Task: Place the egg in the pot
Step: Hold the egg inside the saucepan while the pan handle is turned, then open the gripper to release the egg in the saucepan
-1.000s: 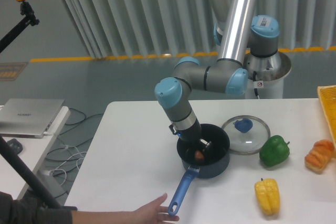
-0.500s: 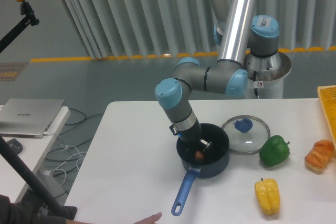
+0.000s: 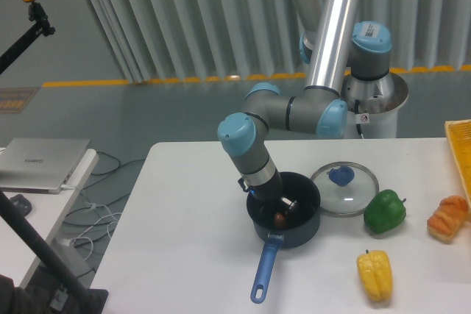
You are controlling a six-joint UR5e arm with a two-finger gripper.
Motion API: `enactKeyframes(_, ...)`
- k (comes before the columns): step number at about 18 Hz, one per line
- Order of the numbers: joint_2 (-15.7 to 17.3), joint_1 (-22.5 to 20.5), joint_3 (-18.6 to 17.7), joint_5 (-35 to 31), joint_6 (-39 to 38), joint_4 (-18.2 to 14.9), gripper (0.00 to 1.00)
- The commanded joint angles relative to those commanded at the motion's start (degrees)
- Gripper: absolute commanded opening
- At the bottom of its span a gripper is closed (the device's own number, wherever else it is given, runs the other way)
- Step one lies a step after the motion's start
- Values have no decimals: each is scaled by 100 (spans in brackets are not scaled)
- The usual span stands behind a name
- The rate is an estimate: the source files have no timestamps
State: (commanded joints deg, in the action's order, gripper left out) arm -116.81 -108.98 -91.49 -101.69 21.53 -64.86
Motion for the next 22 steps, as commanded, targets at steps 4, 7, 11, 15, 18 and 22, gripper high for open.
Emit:
enactKeyframes(4,-17,0,-53,-9,9,26,9)
enactKeyframes(7,-35,0,-70,-9,26,87,19)
enactKeyframes(11,-18,0,-70,-9,44,97,32)
enactKeyframes(15,-9,9,-70,-18,53,105,54)
enactKeyframes(18,26,0,-62,-26,61,97,76)
enactKeyframes(22,35,9,-44,-35,62,97,87)
